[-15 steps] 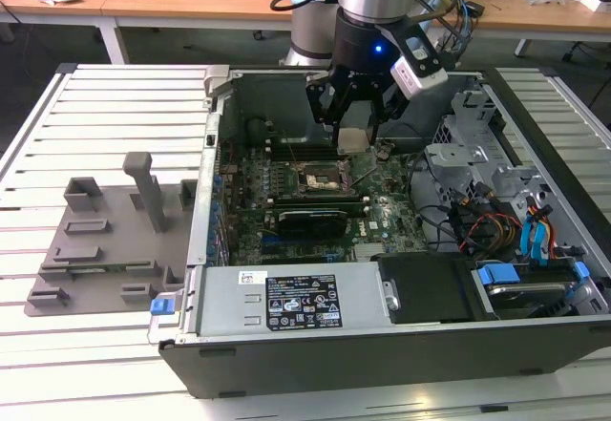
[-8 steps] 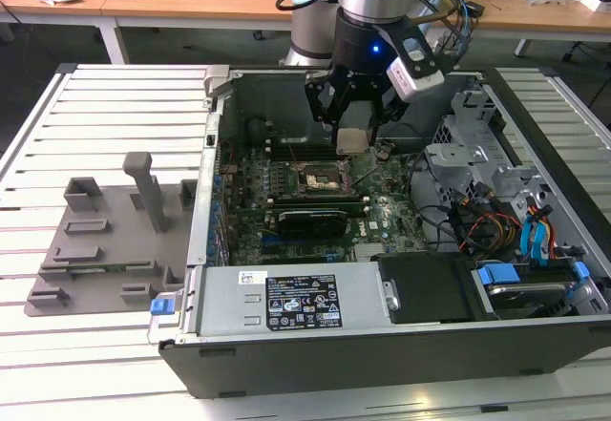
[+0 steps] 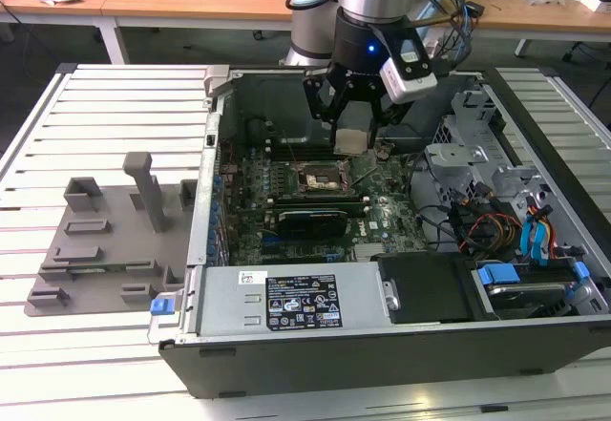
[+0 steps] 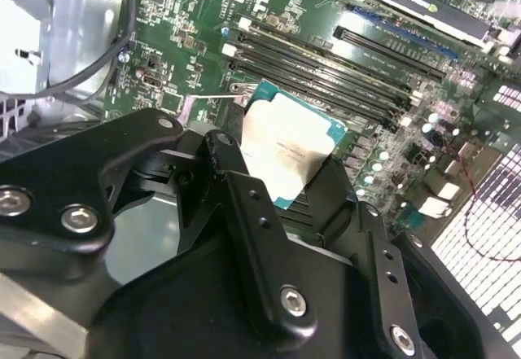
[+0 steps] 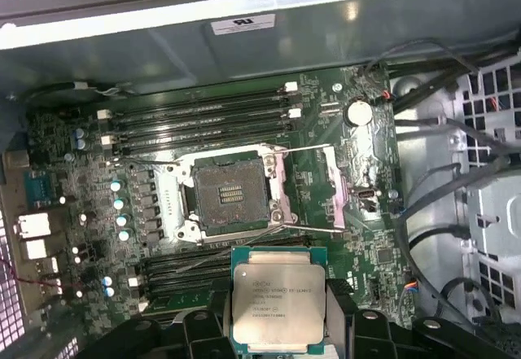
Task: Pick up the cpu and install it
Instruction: 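Place the cpu into insertion slot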
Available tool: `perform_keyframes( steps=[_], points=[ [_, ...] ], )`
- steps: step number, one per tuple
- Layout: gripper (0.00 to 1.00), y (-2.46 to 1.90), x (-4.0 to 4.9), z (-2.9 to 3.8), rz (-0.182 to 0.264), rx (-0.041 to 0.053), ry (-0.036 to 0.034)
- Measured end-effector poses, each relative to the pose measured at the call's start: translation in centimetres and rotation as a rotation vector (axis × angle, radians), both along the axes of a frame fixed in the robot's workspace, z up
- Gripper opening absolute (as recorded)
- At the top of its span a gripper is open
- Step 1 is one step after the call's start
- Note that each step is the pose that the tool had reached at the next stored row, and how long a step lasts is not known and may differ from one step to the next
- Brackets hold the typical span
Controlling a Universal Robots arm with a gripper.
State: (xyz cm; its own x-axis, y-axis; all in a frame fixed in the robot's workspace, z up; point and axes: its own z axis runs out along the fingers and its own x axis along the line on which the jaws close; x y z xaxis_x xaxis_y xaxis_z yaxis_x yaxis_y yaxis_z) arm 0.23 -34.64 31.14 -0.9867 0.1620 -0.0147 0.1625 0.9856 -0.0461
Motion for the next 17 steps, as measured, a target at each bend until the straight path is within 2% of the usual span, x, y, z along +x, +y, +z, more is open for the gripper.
perform_keyframes(
  steps=[1,5,10,17],
  points=[
    [0.55,0.00,0.00,0.00,-0.010,-0.0007,0.0000],
    [0.55,0.00,0.00,-0.01,-0.100,-0.0088,0.0000],
    [0.55,0.00,0.00,-0.03,-0.179,-0.0134,0.0001],
    [0.55,0.00,0.00,-0.04,-0.251,-0.0191,0.0000]
  ],
)
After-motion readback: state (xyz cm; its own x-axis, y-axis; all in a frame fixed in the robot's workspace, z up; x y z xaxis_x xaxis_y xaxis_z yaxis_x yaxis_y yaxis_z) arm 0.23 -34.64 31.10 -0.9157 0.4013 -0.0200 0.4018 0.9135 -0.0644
